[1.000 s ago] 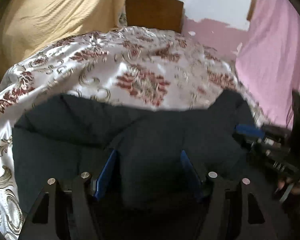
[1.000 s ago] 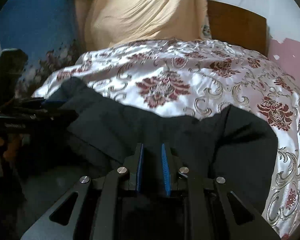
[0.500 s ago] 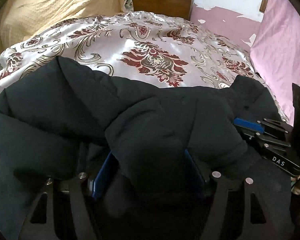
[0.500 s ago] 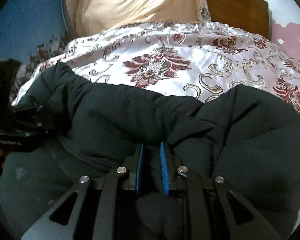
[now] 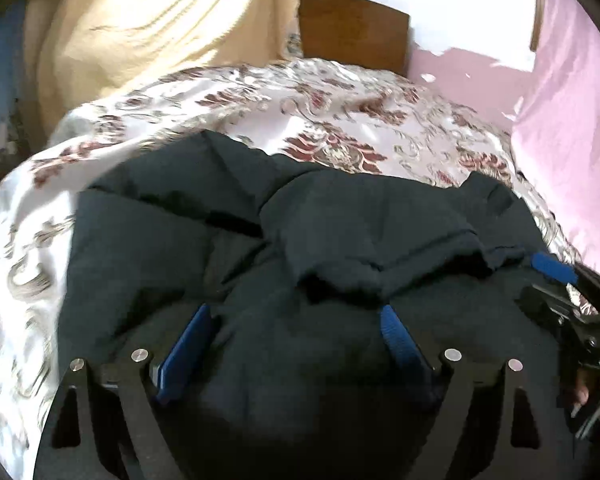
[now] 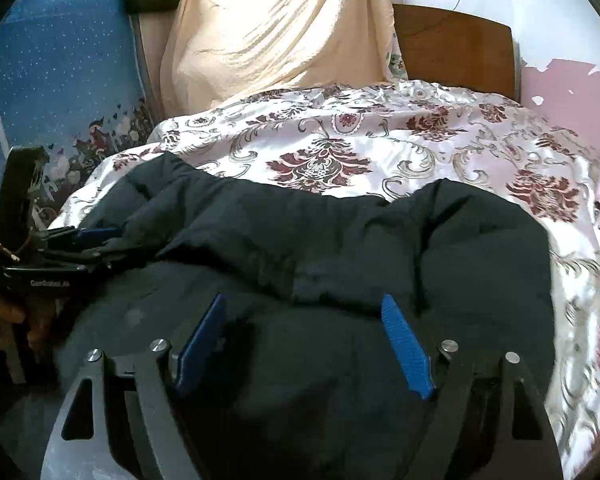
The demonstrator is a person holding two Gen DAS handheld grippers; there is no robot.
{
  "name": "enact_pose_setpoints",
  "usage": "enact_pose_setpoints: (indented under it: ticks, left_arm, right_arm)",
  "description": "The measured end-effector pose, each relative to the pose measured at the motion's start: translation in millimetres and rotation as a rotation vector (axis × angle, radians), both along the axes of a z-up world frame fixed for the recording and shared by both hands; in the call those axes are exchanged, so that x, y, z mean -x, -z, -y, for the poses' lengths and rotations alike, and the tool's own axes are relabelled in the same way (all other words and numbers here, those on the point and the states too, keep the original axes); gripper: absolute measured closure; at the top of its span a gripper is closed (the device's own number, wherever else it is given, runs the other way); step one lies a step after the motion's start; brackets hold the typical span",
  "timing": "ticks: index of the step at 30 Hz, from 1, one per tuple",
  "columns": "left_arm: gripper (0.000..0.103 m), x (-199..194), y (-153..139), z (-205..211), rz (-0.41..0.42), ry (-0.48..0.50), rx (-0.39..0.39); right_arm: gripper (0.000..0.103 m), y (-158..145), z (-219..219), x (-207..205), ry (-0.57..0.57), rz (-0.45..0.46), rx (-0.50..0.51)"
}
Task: Fold large clothes
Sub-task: 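Release the folded hem from both tools and pull them back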
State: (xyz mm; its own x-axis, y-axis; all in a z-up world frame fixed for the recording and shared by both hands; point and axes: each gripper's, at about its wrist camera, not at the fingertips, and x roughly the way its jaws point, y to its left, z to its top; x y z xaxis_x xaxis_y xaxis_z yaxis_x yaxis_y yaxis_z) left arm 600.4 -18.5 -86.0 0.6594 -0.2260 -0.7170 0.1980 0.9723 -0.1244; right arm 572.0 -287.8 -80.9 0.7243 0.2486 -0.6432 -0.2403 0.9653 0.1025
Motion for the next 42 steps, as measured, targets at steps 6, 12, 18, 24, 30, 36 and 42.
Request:
enact_pose_setpoints:
  ticks: [6, 12, 18, 24, 30, 36, 42]
  left_arm:
    - [0.001, 47.8, -30.3, -5.6, 0.003, -0.059, 0.03]
    - [0.0, 112.0, -72.5, -4.2, 0.101, -0.065, 0.006]
    - [0.0, 167.3, -109.1, -0.2, 0.169, -0.065, -0.01]
    - [0.0, 219.7, -138.5, -0.8, 0.221, -0.068, -0.024]
    - [0.0, 266.2, -152.5, -0.5, 0.248, -0.073, -0.046]
    - [0.0, 318.5, -158.8, -1.7, 0.273, -0.087, -0.064]
    - [0.0, 367.5, -154.2, -12.3, 0.267, -0.117, -0.036]
  right_arm:
    - [0.019, -27.3, 5.2, 52.7, 0.023, 0.031, -0.032]
    - [0.012, -64.4, 9.8, 112.7, 0.044, 0.084, -0.035]
    - [0.008, -97.8, 17.8, 166.3, 0.046, 0.13, -0.008]
    - [0.003, -124.8, 29.0, 216.0, 0.085, 0.147, -0.034]
    - [0.003, -138.2, 34.3, 258.1, 0.116, 0.154, -0.057]
    - [0.003, -140.8, 25.7, 301.2, 0.11, 0.162, -0.061]
    - [0.003, -140.6, 15.8, 346.7, 0.089, 0.17, -0.046]
